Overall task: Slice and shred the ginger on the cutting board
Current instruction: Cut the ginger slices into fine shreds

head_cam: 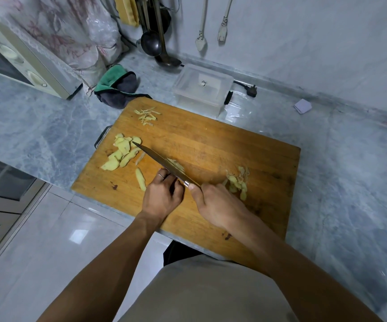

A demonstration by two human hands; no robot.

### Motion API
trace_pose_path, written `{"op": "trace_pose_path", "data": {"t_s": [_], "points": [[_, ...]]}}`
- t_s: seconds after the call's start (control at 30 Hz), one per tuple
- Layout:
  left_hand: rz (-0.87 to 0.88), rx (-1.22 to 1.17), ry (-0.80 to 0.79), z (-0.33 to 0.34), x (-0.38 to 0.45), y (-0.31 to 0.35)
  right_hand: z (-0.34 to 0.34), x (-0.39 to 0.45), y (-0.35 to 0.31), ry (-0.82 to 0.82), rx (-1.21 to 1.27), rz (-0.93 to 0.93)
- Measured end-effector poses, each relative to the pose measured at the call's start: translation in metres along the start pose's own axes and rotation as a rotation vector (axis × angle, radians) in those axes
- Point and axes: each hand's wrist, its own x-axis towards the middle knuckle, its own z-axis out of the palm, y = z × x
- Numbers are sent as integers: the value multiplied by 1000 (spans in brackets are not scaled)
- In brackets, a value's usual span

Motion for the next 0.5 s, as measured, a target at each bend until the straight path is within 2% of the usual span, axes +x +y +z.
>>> {"op": "trace_pose_path", "data": {"t_s": [0.5], "points": [[9, 24, 5, -3, 0, 3, 2, 6, -3, 1, -20, -5]]}}
